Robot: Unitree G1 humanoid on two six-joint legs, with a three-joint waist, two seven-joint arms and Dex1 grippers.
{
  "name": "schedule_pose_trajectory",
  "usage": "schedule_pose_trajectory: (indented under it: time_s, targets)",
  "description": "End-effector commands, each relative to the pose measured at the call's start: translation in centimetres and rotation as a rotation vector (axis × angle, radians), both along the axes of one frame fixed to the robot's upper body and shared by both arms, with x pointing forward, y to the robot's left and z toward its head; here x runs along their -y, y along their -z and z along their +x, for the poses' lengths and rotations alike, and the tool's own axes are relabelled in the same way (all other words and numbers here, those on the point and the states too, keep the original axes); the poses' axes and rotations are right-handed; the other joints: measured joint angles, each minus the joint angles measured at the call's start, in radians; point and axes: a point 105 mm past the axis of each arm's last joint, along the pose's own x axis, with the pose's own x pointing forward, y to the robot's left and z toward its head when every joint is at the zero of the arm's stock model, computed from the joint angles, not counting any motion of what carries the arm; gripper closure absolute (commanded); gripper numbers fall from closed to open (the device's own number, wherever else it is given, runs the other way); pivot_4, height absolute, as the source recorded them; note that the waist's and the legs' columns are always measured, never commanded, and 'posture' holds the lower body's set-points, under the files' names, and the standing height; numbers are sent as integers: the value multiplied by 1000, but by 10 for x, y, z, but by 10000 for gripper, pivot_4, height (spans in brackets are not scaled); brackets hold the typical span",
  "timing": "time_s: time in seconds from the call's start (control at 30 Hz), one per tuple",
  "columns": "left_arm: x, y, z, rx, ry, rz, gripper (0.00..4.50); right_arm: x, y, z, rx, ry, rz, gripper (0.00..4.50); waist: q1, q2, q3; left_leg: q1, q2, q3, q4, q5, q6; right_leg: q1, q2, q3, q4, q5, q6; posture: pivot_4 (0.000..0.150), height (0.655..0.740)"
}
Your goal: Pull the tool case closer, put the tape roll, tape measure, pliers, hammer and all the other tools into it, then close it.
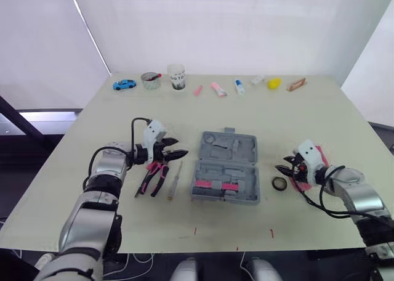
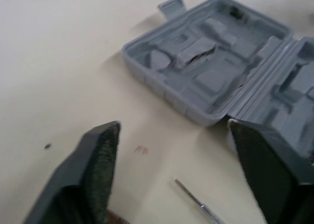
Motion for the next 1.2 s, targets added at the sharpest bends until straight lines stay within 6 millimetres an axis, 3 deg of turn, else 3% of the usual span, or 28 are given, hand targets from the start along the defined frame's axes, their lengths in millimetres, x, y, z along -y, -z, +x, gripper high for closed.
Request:
schedule_pose_trajectory:
  time_s: [0.03,0.1,0.2,0.47,0.8,1.2]
  targets:
    - [0,-4,3,14,19,21,25604,-16,-5,4,33,-72,-63,38969,0,0,0,0,0,0,0,0,0,0,0,0,0,0,0,1500,7400]
    - [-2,-4,5,6,6,14,32776,-25,1,7,38,-94,-106,44807,-1,0,0,-1,0,-1,2,0,0,0,0,-1,1,0,0,1500,7400]
    - [-3,-2,4,-9,9,20,44036,-35,0,9,43,-94,-85,45000,0,0,0,-3,0,-2,5,0,0,0,0,-2,2,1,1,1500,7400]
    - [-3,4,5,-31,0,42,44036,-48,2,13,54,-113,-90,45000,1,0,0,-6,-1,-4,7,0,0,-1,0,-4,1,1,2,1500,7400]
    - [8,11,6,-58,13,58,44036,-49,1,16,56,-119,-94,45000,0,0,0,-6,0,-4,7,0,0,-1,0,-4,2,1,2,1500,7400]
    - [17,37,1,-117,70,227,44036,-53,-1,18,68,-127,-90,45000,-1,0,0,-6,-1,-4,7,0,0,-1,0,-4,2,1,2,1500,7400]
